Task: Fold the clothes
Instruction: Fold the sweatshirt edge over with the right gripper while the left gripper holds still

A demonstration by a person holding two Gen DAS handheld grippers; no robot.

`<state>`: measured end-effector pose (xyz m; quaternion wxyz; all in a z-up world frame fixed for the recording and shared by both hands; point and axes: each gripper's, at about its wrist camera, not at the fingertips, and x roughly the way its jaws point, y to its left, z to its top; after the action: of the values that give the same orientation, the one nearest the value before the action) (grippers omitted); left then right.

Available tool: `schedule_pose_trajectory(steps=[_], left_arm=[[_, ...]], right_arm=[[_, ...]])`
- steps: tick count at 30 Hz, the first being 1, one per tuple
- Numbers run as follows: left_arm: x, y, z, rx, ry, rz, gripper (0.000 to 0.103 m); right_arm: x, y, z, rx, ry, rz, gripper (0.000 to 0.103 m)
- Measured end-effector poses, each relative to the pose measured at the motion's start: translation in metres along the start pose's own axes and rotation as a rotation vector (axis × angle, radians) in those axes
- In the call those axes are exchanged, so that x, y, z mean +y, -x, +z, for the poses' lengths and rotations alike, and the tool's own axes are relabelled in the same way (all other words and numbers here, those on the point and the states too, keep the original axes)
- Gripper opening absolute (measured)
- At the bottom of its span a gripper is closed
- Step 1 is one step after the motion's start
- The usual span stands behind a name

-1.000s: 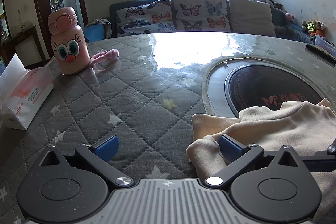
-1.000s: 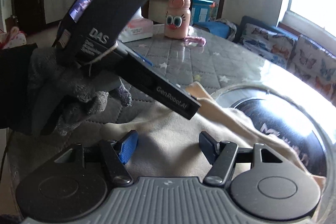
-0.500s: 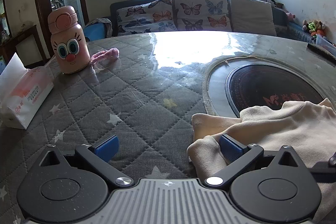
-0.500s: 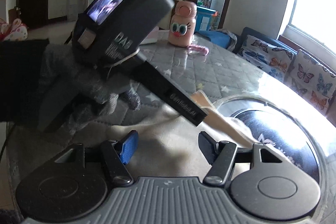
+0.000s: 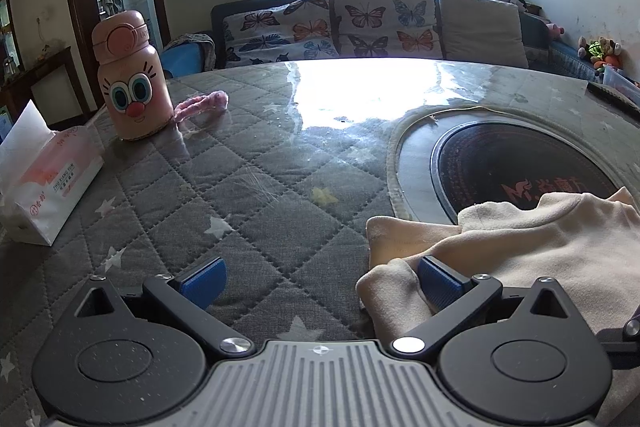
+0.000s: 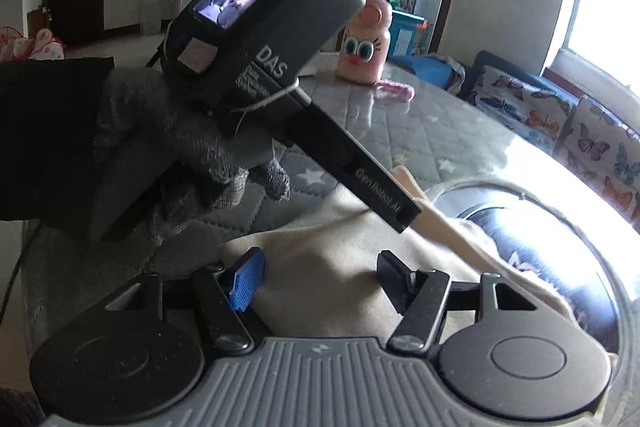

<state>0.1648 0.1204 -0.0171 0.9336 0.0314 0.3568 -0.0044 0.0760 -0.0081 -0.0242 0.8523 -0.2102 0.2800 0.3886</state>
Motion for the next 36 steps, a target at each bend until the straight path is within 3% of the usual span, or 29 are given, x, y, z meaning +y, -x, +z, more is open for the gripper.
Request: schedule_pose_trajectory(steps=[10, 24, 32, 34, 36], left_arm=[[0.007, 0.022, 0.001, -0.034, 0.011, 0.008, 0.103], [0.027, 0.063, -0.016, -0.041, 0.117, -0.041, 0.102], [0.027, 0.07, -0.023, -0.025, 0.164, -0.087, 0.102], [0.028, 0.07, -0.024, -0.014, 0.181, -0.101, 0.099], [0.028, 0.068, -0.025, -0.001, 0.205, -0.117, 0.095]], right_arm=[[0.004, 0.028, -0.003, -0.033, 0.037, 0.045, 0.064], [0.029, 0.009, 0.0, -0.005, 0.12, 0.036, 0.057], [0.035, -0.004, 0.002, 0.017, 0.136, 0.018, 0.042], [0.036, -0.005, 0.003, 0.017, 0.129, 0.023, 0.027], [0.035, -0.004, 0.003, 0.015, 0.115, 0.029, 0.022]])
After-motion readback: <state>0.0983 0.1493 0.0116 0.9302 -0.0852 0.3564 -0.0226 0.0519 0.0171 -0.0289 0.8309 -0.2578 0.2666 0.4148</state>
